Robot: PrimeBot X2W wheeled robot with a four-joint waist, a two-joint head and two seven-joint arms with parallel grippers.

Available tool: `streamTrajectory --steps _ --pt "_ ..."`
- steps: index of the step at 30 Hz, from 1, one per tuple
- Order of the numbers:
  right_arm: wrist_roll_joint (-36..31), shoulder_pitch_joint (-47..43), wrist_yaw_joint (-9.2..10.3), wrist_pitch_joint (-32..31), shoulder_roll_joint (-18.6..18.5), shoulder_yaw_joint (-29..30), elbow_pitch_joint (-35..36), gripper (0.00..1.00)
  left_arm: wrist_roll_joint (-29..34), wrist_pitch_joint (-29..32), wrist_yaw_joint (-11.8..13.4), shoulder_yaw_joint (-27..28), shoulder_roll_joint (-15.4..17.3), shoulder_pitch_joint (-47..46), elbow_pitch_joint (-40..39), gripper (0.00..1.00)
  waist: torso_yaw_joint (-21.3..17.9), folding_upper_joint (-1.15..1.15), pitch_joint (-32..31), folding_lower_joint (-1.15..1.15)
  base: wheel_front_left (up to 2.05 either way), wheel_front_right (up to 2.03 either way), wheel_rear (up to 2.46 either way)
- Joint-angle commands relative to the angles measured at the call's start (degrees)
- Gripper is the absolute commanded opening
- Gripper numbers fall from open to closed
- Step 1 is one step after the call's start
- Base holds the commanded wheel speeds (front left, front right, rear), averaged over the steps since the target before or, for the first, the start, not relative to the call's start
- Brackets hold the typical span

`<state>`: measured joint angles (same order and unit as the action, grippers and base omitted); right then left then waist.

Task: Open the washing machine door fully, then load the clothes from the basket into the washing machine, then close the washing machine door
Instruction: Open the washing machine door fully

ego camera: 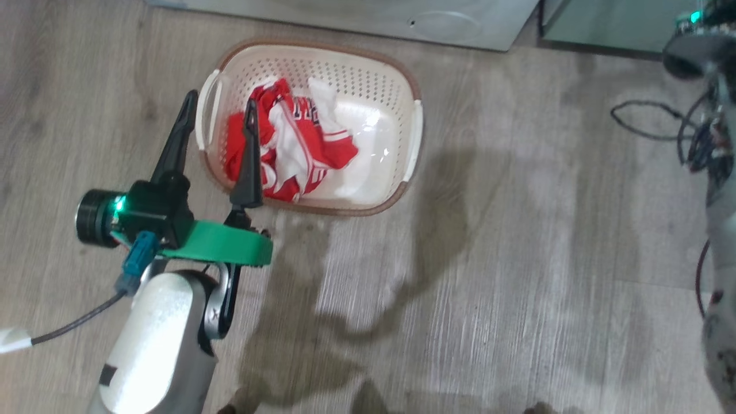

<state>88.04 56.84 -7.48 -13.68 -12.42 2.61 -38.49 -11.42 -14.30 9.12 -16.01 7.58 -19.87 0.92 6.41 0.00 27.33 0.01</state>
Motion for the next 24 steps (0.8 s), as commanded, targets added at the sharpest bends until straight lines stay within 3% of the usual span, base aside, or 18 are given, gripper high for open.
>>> streamTrajectory --steps 1,9,24 --pt "-0.6 2.4 -0.01 -1.0 -0.1 -1.2 1.1 0.00 0.6 -0.7 -0.4 1.8 0.7 -1.6 -2.2 1.00 1.2 0.00 1.2 -0.01 0.00 0.00 0.00" --pt "-3.1 11.7 -0.01 -4.8 0.4 -4.3 -5.2 0.00 1.4 -0.7 -1.1 2.1 -0.6 -2.3 -2.5 1.00 2.8 0.00 2.9 -0.01 0.00 0.00 0.00" --pt "-5.6 21.2 -0.01 -7.3 2.1 -5.8 -10.7 0.00 2.7 -0.7 -2.5 2.6 -2.5 -3.3 -2.5 1.00 4.4 0.00 5.3 -0.01 0.00 0.00 0.00"
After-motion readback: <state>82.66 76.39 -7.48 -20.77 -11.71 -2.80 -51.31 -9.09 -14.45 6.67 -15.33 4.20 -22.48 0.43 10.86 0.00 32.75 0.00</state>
